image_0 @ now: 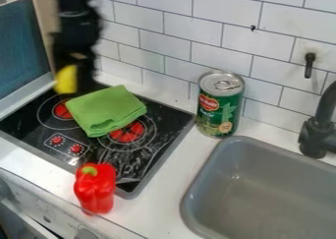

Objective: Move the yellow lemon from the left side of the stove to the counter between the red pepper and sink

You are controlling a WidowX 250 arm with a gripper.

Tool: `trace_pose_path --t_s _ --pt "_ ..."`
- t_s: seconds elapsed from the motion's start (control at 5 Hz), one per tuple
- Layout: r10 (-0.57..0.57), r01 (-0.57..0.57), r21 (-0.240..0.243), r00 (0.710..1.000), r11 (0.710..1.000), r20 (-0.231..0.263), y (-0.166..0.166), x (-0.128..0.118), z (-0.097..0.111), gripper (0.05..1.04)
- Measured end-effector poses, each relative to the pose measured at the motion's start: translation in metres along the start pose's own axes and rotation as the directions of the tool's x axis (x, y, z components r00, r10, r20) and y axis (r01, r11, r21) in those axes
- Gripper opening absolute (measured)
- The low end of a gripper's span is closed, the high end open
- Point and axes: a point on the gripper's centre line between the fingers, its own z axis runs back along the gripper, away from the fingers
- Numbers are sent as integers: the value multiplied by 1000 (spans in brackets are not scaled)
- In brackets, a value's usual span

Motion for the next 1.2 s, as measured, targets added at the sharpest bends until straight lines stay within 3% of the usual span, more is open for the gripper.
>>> trace_pose_path --t_s 0.2,0.4,0.6,0.8,1.2 --pt "-144 144 -30 990 989 11 -50 28 -3 829" --pt "-129 128 -36 992 991 -15 -95 43 -10 829" --pt "-102 100 -24 990 995 -102 -149 37 -12 829" --pt "-49 58 39 978 998 -201 -174 23 -7 829" --pt "-28 34 18 966 999 -258 -183 8 -18 829"
